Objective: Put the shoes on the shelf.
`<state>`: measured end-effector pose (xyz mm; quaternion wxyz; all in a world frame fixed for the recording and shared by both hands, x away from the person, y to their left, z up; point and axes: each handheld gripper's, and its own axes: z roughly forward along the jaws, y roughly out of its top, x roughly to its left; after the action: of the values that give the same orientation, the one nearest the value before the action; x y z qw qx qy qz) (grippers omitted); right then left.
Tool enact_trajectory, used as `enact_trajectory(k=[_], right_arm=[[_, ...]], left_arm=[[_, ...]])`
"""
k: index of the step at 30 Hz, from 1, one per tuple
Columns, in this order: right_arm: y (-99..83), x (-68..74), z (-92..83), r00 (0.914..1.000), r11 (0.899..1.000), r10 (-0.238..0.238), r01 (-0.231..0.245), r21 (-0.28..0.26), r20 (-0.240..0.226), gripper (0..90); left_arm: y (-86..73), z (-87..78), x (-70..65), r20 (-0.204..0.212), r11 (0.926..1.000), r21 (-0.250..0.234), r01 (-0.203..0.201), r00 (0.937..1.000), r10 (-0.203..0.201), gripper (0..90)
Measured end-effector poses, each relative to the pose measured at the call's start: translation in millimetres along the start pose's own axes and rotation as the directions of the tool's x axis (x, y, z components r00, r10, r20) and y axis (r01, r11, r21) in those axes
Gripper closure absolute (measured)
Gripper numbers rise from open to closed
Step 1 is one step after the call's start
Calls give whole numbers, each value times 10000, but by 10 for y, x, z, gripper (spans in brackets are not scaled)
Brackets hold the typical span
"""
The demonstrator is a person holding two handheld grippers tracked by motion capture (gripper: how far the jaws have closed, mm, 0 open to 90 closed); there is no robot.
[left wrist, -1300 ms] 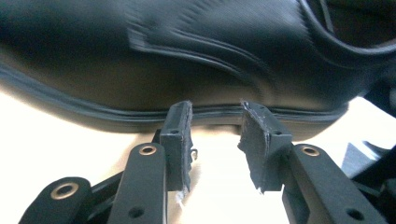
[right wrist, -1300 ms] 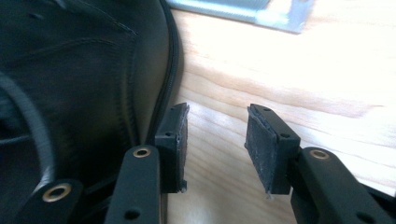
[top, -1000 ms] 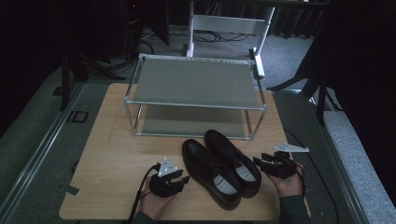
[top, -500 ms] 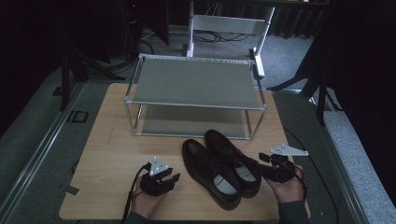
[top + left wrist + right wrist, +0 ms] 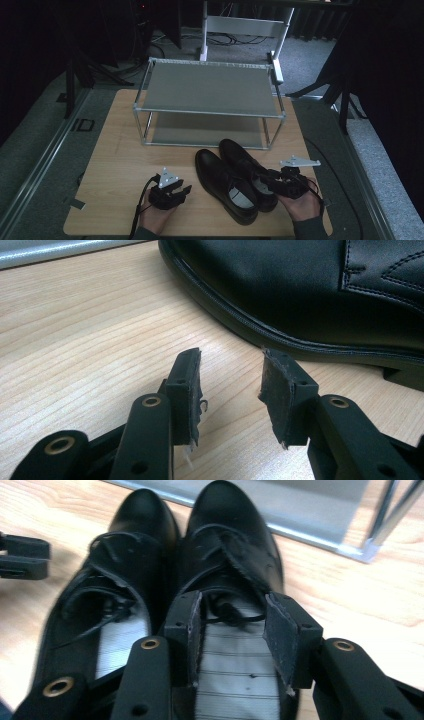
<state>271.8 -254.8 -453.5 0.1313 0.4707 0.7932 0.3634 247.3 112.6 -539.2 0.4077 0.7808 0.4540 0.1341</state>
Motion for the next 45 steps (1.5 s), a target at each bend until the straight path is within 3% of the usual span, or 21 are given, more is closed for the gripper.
enact_trajectory(k=[25, 45], right_arm=[[-108, 269, 67, 9992, 9979, -60, 85, 638, -397, 473], [-172, 283, 181, 9995, 9888, -81, 124, 1489, -294, 483]], left_arm=[[-10, 6, -3, -84, 10000, 29, -56, 9999, 57, 604], [-25, 28, -24, -109, 9999, 80, -97, 9999, 98, 604]])
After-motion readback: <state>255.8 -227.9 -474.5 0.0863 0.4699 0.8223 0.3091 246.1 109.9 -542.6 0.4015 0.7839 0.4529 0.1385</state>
